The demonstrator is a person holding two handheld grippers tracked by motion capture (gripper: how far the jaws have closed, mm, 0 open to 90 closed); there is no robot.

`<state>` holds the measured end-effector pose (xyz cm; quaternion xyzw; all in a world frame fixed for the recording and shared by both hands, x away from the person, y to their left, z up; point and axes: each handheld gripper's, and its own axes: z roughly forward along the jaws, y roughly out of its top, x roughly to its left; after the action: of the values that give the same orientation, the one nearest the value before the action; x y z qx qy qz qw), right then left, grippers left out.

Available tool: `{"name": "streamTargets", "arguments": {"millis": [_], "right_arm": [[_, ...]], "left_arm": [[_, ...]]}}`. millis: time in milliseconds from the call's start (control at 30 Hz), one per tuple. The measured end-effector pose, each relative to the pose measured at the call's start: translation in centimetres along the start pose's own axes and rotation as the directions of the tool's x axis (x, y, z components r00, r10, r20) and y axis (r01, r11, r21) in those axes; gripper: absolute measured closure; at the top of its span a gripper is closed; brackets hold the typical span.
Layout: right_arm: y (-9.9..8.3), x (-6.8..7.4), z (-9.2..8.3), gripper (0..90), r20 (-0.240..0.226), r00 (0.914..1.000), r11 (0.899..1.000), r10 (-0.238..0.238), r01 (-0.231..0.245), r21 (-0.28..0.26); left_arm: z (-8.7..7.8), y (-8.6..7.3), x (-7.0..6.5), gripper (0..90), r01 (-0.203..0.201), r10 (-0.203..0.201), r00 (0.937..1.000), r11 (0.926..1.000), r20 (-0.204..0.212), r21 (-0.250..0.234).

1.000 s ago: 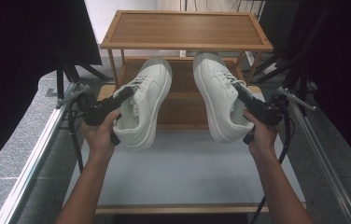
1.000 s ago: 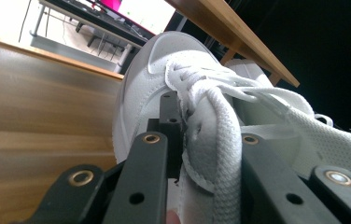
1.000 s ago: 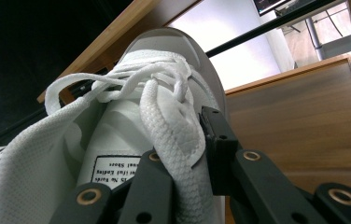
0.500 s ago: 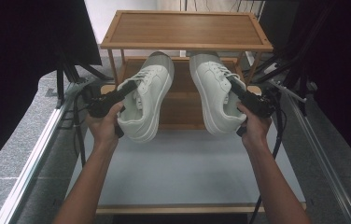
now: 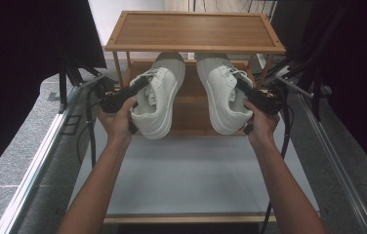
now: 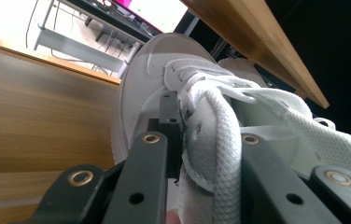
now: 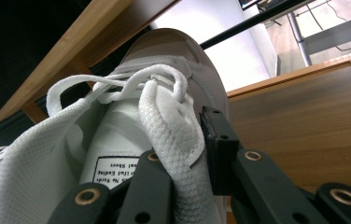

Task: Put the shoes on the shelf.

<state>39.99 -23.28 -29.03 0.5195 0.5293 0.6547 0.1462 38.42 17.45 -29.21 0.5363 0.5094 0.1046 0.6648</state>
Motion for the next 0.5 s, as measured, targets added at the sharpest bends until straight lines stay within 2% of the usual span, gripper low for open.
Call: {"name": "streamTargets", "arguments": {"millis": [100, 167, 333, 500], "right_arm": [[0.3, 0.1, 0.5, 80.6, 0.018, 0.9998, 1.0, -0.005, 0.005, 0.002], [0.4, 0.1, 0.8, 80.6, 0.023, 0.9997, 1.0, -0.001, 0.001, -0.003], [0.6, 0.3, 1.4, 80.5, 0.015, 0.9999, 1.0, -0.005, 0.005, 0.008], [0.9, 0.6, 2.2, 80.3, 0.036, 0.9992, 1.0, -0.02, 0.019, 0.018]], "left_arm": [[0.8, 0.2, -0.2, 80.6, -0.005, 0.005, 0.9999, 1.0, -0.012, 0.003], [1.3, 0.2, -0.1, 80.6, 0.007, -0.007, 0.9998, 1.0, -0.019, 0.002], [2.3, 0.4, 0.0, 80.7, 0.004, -0.005, 0.9978, 1.0, -0.067, -0.008], [3.1, 0.6, 0.2, 80.7, 0.014, -0.015, 0.9965, 0.9999, -0.082, -0.008]]}}
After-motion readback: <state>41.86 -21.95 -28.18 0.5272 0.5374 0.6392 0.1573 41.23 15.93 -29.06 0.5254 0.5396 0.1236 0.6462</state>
